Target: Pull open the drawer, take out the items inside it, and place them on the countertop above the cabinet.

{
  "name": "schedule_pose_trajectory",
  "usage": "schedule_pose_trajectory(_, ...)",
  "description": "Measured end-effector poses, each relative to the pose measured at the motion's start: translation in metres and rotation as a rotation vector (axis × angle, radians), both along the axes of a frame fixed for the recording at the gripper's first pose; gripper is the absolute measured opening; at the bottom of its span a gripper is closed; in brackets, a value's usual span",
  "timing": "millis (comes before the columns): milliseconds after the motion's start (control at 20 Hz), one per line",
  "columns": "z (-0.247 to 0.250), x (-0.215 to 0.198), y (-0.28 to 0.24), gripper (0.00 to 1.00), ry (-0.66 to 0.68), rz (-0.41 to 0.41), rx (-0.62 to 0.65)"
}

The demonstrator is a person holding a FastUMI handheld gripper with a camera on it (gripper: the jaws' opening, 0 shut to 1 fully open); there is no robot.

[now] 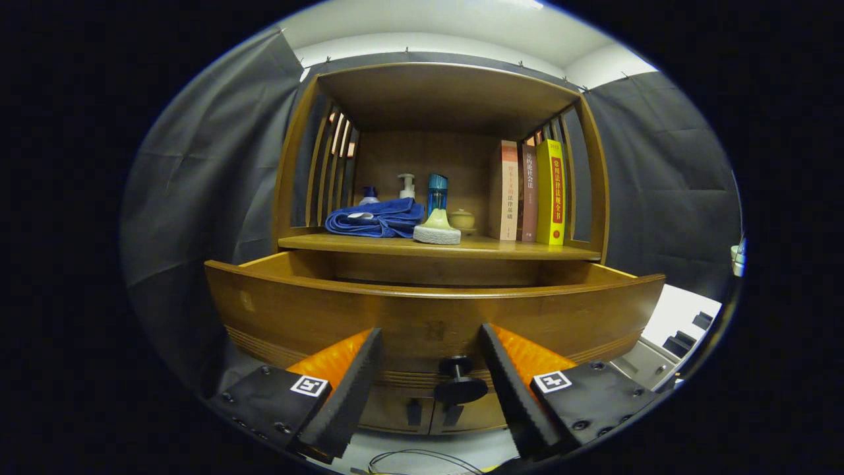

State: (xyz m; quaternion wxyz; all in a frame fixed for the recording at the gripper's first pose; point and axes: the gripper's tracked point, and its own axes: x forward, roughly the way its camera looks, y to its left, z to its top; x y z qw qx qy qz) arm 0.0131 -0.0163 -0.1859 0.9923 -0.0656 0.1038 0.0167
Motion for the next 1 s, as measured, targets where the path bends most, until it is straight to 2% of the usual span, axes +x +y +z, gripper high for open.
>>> schedule_pose_trajectory(250,-0.001,0.011,-0.001,0.98,0.012,-0.003,0.000)
schedule_pose_trajectory(1000,-0.022,0.077,-0.002,0.98,0.047,-0.007,-0.004)
